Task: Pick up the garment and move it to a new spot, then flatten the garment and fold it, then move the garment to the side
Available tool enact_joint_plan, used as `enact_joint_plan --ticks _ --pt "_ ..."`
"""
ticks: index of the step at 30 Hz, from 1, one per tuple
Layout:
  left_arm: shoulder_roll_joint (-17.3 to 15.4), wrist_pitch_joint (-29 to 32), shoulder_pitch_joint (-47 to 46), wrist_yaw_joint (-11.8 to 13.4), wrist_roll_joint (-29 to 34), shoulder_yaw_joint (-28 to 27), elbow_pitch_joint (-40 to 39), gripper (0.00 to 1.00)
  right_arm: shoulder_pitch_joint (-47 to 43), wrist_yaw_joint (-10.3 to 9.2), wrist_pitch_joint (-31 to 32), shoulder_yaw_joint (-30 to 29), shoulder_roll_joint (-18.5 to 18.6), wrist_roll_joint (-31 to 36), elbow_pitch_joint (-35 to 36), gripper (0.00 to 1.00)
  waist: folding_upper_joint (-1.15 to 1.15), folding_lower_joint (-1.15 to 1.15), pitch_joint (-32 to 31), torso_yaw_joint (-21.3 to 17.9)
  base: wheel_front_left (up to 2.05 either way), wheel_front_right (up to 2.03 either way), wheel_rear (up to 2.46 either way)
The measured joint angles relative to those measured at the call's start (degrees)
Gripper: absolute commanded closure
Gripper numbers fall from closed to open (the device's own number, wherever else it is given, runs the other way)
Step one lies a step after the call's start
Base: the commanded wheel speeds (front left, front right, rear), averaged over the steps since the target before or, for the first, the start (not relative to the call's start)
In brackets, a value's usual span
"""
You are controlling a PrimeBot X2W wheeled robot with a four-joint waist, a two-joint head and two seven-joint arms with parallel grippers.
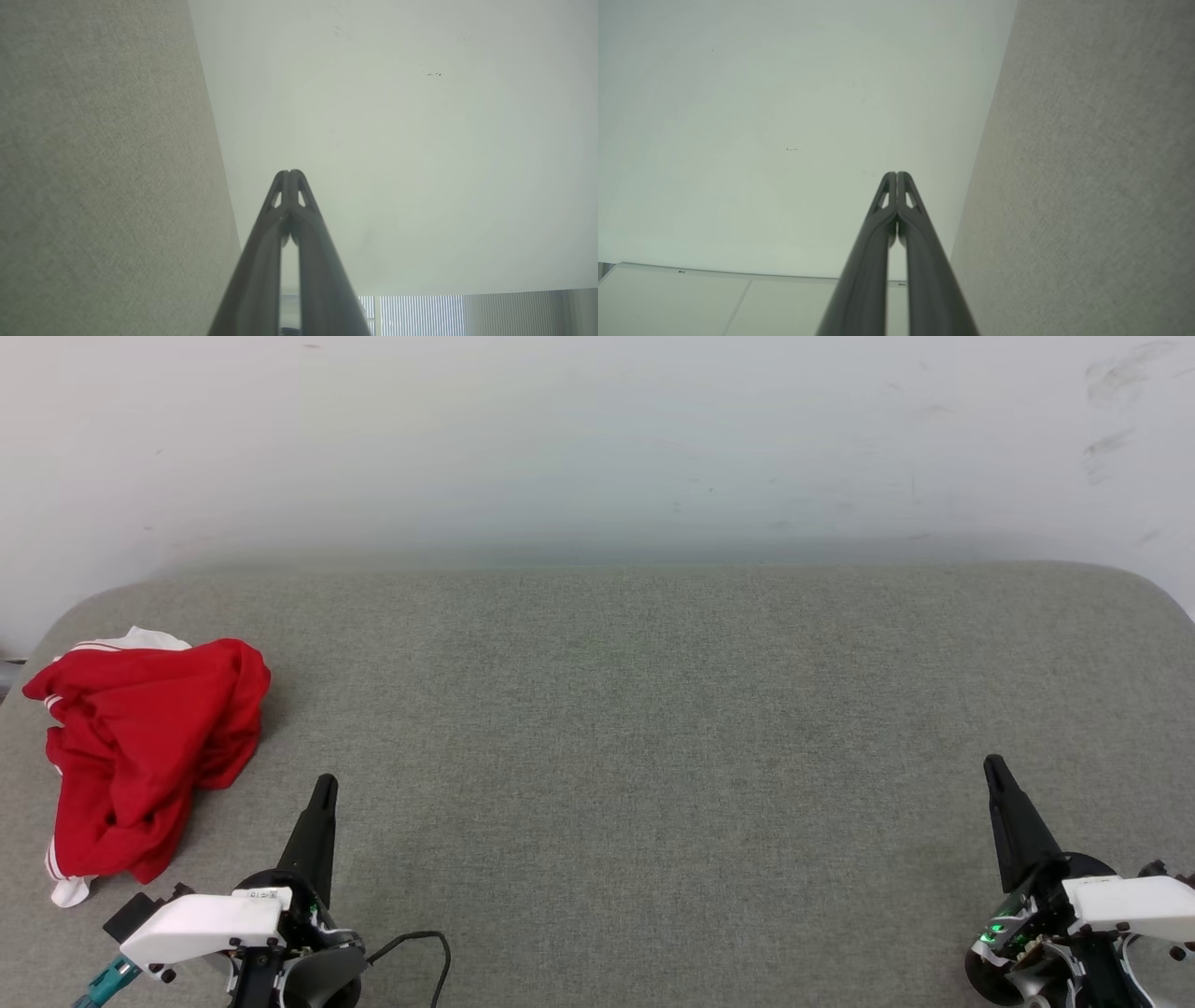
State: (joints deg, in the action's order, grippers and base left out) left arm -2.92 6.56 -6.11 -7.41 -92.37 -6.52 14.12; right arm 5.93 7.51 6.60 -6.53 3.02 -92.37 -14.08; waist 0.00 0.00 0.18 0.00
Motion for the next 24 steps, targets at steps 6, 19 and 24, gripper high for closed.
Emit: enact_joint_plan --ticks 6,19,24 --pt "0.0 0.0 0.0 0.0 0.0 0.0 0.0 1.0 0.0 0.0 0.0 0.0 0.0 0.0 0.0 1.0 0.0 0.0 0.0 0.0 0.0 0.0 0.0" --pt "0.0 0.0 0.0 0.0 0.0 0.0 0.0 1.0 0.0 0.0 0.0 0.0 0.0 0.0 0.0 1.0 0.0 0.0 0.0 0.0 0.0 0.0 0.0" --pt "0.0 0.0 0.0 0.0 0.0 0.0 0.0 1.0 0.0 0.0 0.0 0.0 0.0 0.0 0.0 1.0 0.0 0.0 0.0 0.0 0.0 0.0 0.0"
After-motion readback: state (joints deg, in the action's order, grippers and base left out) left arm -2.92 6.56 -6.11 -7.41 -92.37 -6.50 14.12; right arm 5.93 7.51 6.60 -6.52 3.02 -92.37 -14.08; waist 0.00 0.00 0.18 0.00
